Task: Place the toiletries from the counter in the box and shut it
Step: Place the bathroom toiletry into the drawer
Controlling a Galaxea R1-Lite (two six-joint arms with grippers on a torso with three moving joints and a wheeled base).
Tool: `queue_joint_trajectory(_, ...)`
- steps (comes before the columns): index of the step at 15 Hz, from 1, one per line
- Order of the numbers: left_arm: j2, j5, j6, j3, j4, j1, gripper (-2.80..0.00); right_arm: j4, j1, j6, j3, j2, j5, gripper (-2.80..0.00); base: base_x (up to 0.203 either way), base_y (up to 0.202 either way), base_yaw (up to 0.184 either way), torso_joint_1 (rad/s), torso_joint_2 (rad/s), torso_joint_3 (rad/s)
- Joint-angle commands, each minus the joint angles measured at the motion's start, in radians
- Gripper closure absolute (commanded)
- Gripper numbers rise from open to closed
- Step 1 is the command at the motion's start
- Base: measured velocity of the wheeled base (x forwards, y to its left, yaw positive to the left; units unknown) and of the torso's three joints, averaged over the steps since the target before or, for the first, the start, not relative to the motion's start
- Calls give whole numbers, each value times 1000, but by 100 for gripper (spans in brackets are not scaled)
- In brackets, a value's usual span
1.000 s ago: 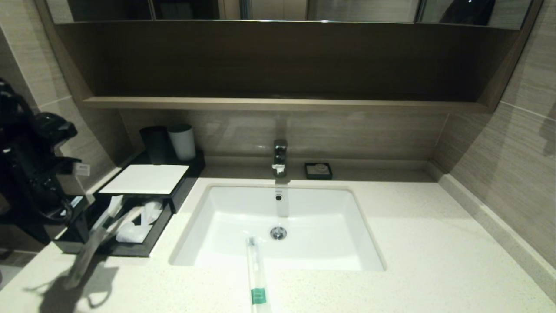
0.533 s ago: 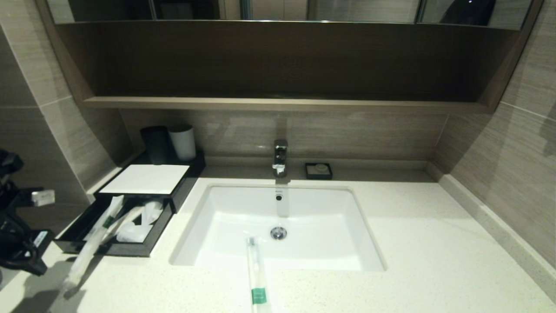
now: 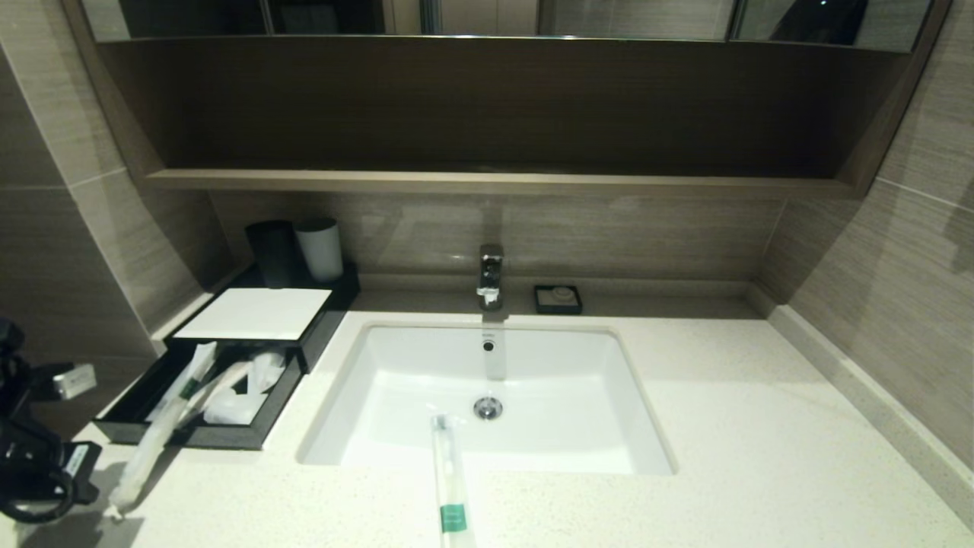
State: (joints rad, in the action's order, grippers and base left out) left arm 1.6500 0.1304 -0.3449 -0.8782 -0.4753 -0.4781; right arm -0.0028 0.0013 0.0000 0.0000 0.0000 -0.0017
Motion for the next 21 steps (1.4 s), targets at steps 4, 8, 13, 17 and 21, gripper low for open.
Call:
queue_joint_trajectory(4,-3,74,-23,5,1,-2,-280,0,0,0,1,0,0,0,0,0,0,0,0,0)
queue_joint_trajectory(8,-13,75,-23,6,2,-2,-280,0,0,0,2,0,0,0,0,0,0,0,0,0)
queue_joint_trajectory(13,20,75,-23,10,31,-1,-280,0,0,0,2,0,0,0,0,0,0,0,0,0)
queue_joint_trajectory(17,71,79,-23,10,67,-1,-280,0,0,0,2,0,0,0,0,0,0,0,0,0)
queue_joint_trajectory(21,83,91,-23,10,89,-1,-280,0,0,0,2,0,0,0,0,0,0,0,0,0)
